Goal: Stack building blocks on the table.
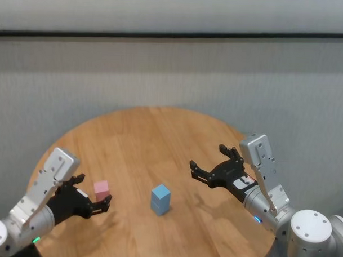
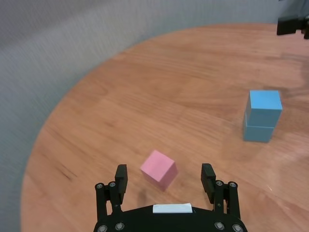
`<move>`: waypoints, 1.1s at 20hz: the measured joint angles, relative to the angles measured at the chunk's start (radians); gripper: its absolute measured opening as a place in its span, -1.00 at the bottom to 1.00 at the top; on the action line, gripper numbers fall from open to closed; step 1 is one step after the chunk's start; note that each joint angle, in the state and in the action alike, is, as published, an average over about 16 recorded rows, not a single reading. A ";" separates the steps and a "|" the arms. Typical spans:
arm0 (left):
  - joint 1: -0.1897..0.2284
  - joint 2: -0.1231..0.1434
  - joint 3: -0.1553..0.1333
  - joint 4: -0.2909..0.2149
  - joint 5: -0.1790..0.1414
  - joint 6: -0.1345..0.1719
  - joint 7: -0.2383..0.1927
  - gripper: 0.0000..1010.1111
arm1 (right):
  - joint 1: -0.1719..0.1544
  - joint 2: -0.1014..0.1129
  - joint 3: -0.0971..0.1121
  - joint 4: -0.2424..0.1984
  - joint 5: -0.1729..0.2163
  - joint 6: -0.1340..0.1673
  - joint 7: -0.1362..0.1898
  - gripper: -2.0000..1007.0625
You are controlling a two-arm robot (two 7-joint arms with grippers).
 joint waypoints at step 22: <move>-0.098 -0.050 0.020 0.192 0.013 -0.074 -0.048 0.98 | 0.000 -0.001 0.000 0.000 0.001 0.000 0.000 0.99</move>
